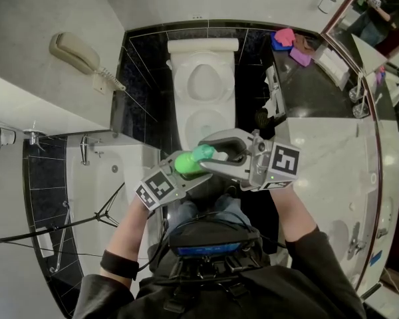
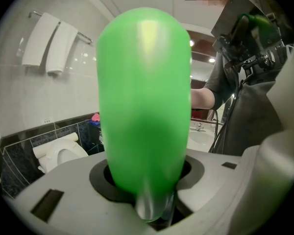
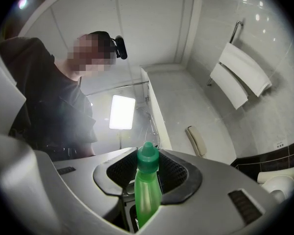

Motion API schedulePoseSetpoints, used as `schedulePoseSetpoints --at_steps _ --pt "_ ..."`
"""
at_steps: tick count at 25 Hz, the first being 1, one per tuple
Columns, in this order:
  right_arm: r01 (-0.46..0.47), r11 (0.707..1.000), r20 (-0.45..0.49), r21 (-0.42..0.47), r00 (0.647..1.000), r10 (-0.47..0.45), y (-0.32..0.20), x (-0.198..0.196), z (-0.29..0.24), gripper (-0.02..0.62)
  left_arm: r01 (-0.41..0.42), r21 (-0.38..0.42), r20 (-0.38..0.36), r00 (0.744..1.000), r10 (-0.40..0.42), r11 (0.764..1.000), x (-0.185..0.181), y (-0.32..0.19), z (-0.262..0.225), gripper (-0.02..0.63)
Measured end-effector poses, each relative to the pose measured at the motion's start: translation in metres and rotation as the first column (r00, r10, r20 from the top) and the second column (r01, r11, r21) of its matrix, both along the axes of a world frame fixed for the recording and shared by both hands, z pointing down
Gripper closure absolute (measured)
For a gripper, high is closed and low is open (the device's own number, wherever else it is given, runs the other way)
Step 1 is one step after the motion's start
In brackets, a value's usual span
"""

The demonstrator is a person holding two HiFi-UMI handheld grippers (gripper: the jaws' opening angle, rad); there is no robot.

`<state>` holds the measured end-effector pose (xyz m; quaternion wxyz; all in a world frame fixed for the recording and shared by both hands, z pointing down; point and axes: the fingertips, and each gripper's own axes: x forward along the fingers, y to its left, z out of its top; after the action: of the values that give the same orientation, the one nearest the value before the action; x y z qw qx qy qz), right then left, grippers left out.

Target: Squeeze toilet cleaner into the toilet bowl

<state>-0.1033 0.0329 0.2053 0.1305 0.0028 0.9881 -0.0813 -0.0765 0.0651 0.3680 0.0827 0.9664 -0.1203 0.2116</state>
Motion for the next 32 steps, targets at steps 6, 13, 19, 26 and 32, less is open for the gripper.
schedulePoseSetpoints --at_steps 6,13,19,26,32 --pt "0.049 0.999 -0.012 -0.018 0.999 -0.049 0.003 -0.005 0.003 0.455 -0.022 -0.001 -0.013 1.0 0.022 1.0 0.002 0.001 -0.003 0.411" --pt "0.095 0.994 0.013 -0.046 0.995 -0.094 0.005 -0.004 0.006 0.456 -0.043 -0.016 -0.017 0.999 0.043 0.999 0.001 0.006 -0.003 0.411" --pt "0.074 0.996 0.009 -0.039 0.997 -0.074 0.003 -0.005 0.006 0.456 -0.042 -0.017 -0.006 0.999 0.042 0.999 0.003 0.006 -0.003 0.411" --pt "0.09 0.995 0.009 -0.051 0.996 -0.09 0.005 -0.006 0.007 0.456 -0.048 -0.018 -0.011 0.999 0.048 0.999 0.006 0.008 -0.003 0.411" --pt "0.079 0.996 -0.007 -0.049 0.997 -0.079 0.005 -0.007 0.012 0.454 -0.042 -0.027 -0.004 0.999 0.042 0.999 0.008 0.007 -0.002 0.411"
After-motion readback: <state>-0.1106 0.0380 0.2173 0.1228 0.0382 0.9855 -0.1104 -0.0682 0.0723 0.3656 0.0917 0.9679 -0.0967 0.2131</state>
